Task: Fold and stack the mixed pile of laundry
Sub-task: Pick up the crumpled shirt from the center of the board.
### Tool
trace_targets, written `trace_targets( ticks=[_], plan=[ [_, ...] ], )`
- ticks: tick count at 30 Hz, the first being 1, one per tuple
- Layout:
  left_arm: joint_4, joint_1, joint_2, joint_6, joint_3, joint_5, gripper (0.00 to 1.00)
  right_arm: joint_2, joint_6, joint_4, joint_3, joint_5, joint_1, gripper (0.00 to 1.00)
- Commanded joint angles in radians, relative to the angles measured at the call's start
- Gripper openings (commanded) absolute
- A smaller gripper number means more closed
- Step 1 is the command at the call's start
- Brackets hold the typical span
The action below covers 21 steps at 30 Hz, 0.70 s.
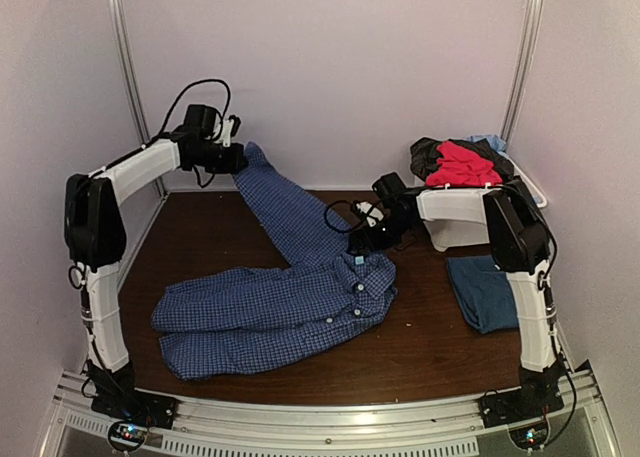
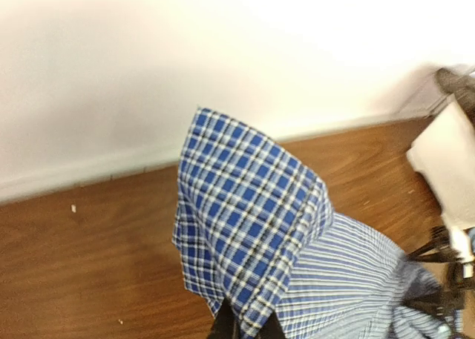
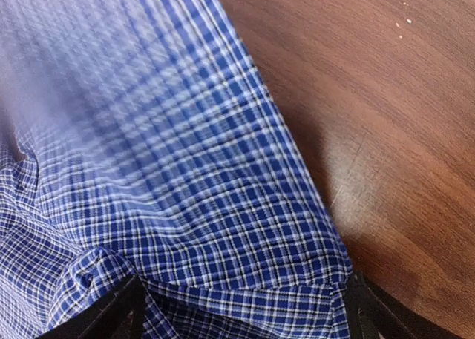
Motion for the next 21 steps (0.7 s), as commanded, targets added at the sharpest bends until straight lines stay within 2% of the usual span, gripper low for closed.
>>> trace_targets(
  ticks=[1, 6, 12, 13, 16, 19, 21],
  plan=[
    [0.169, -0.003, -0.204, 0.011, 0.041, 0.185, 0.0, -0.042, -0.058, 0.0, -0.069, -0.076, -0.012, 0.95],
    [0.216, -0.006, -0.297, -0.011, 0.051, 0.346, 0.0, -0.088, -0.087, 0.108, -0.132, -0.216, -0.016, 0.95],
    [0.268, -0.02, -0.383, -0.019, 0.028, 0.406, 0.0, -0.206, -0.066, 0.292, -0.24, -0.406, -0.017, 0.61],
    [0.262, -0.02, -0.388, -0.018, 0.038, 0.411, 0.0, -0.227, -0.052, 0.329, -0.264, -0.439, -0.016, 0.59],
    [0.24, -0.02, -0.397, -0.014, 0.074, 0.434, 0.0, -0.277, -0.026, 0.369, -0.274, -0.541, -0.016, 0.69],
    [0.243, -0.021, -0.411, -0.019, 0.091, 0.466, 0.0, -0.307, 0.03, 0.404, -0.269, -0.62, -0.016, 0.86],
    [0.266, -0.021, -0.423, -0.032, 0.096, 0.517, 0.0, -0.311, 0.043, 0.414, -0.246, -0.622, -0.017, 0.91]
  ],
)
